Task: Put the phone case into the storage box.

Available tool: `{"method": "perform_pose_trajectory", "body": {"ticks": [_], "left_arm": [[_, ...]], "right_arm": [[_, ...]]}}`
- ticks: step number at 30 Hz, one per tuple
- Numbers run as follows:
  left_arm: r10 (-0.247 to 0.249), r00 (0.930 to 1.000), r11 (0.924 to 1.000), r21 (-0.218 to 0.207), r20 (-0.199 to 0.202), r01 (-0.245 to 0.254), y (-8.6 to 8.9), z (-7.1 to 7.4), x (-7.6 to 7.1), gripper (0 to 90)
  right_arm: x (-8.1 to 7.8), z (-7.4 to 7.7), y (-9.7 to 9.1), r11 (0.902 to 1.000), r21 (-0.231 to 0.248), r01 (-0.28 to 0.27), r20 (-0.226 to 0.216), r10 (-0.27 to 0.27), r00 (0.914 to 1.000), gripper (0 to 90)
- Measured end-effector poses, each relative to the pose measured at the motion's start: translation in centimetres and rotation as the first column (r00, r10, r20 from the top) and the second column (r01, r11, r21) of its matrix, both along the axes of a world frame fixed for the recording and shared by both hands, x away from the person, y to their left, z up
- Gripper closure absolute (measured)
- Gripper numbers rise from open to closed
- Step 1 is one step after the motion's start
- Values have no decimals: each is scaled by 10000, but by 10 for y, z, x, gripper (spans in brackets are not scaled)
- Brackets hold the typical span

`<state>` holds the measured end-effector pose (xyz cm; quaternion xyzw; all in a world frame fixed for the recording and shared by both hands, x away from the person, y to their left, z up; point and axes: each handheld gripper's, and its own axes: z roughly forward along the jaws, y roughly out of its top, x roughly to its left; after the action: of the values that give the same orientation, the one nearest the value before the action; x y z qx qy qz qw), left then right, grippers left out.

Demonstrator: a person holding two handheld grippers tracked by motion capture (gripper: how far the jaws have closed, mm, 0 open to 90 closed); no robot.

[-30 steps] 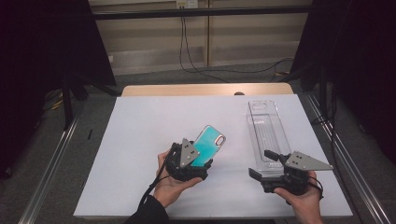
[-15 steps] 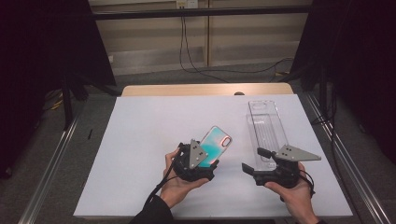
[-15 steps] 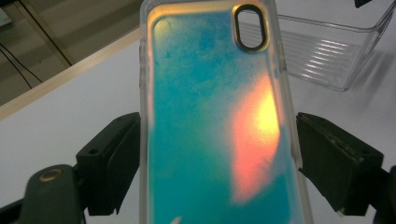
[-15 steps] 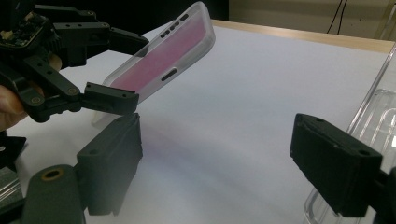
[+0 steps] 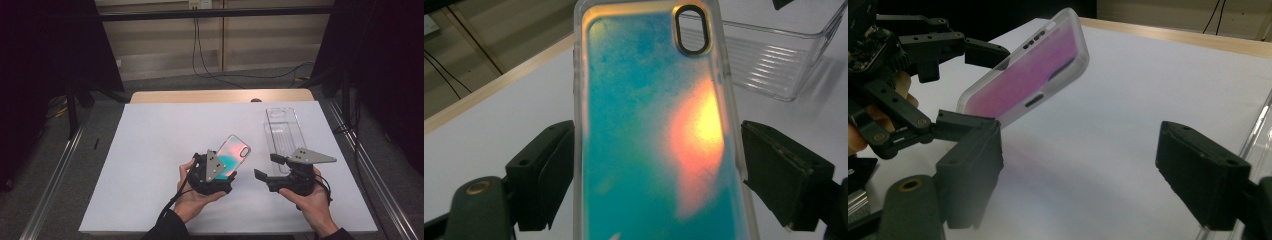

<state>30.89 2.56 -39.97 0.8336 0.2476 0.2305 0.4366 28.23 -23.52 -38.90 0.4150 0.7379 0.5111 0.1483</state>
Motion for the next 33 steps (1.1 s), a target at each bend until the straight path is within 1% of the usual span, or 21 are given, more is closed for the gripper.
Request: {"method": "perform_pose_trajectory", "body": {"ticks": [2, 4, 5, 7, 8, 9, 10, 11, 12, 13, 16, 17, 20, 23, 24, 27, 28, 29, 30, 32, 33], "left_arm": [[18, 10000, 10000, 14, 3, -18, -2, -1, 0, 170], [-12, 10000, 10000, 57, 1, 12, -4, -1, 1, 170], [-32, 10000, 10000, 94, 20, 32, -5, -1, 1, 170], [-51, 10000, 9999, 115, 86, 50, -7, -1, 1, 170], [-97, 9999, 9998, 148, 80, 96, -8, -1, 1, 170], [-86, 9999, 9998, 192, 94, 84, -9, -1, 1, 170], [-88, 9998, 9996, 269, 195, 83, -9, -2, 1, 170], [-82, 9998, 9997, 241, 188, 77, -10, -2, 2, 170], [-82, 9998, 9997, 241, 188, 77, -10, -2, 2, 170], [-64, 9998, 9997, 227, 180, 60, -11, -2, 2, 170], [-115, 9997, 9995, 311, 214, 109, -12, -3, 2, 170], [-93, 9997, 9995, 320, 233, 86, -12, -3, 1, 170], [-84, 9996, 9997, 238, 263, 78, -14, -3, 1, 170], [-200, 9995, 9992, 349, 246, 192, -16, -4, -1, 170], [-200, 9995, 9992, 349, 246, 192, -16, -4, -1, 170], [-232, 9994, 9992, 323, 260, 223, -18, -5, -2, 170], [-241, 9993, 9991, 353, 269, 231, -19, -6, -3, 170], [-241, 9993, 9991, 353, 269, 231, -19, -6, -3, 170], [-224, 9993, 9990, 385, 283, 213, -19, -6, -3, 170], [-235, 9993, 9989, 406, 283, 223, -20, -6, -3, 170], [-217, 9993, 9990, 406, 308, 204, -20, -6, -3, 170]], "right_arm": [[1, 1, 2, 9997, -196, -173, -60, 171, 9998, 201], [3, 2, 3, 9994, -265, -202, -87, 200, 9998, 202], [4, 2, 4, 9995, -272, -175, -154, 171, 9997, 203], [6, 2, 4, 9995, -192, -258, -392, 251, 9989, 247], [8, 2, 4, 9994, -264, -207, -523, 193, 9984, 245], [8, 2, 4, 9994, -264, -207, -523, 193, 9984, 245], [10, 2, 4, 9996, -245, -161, -648, 145, 9978, 251], [11, 1, 3, 9995, -286, -159, -677, 140, 9976, 262], [11, 2, 4, 9997, -230, -101, -833, 81, 9965, 291], [11, 2, 4, 9997, -230, -101, -833, 81, 9965, 291], [13, 2, 4, 9999, -102, 31, -1099, -42, 9939, 305], [15, 3, 4, 9999, 15, 132, -1219, -129, 9925, 335], [16, 4, 4, 9998, 143, 161, -1332, -140, 9910, 346], [20, 5, 6, 9994, 299, 197, -1561, -149, 9876, 397], [20, 5, 6, 9994, 299, 197, -1561, -149, 9876, 397], [22, 4, 8, 9992, 357, 171, -1892, -100, 9819, 425], [23, 4, 8, 9988, 431, 247, -2011, -156, 9794, 459], [23, 4, 8, 9988, 431, 247, -2011, -156, 9794, 459], [24, 3, 8, 9978, 587, 296, -2187, -161, 9757, 471], [24, 4, 8, 9976, 584, 371, -2238, -231, 9744, 486], [25, 4, 8, 9972, 628, 401, -2373, -241, 9711, 494]]}}
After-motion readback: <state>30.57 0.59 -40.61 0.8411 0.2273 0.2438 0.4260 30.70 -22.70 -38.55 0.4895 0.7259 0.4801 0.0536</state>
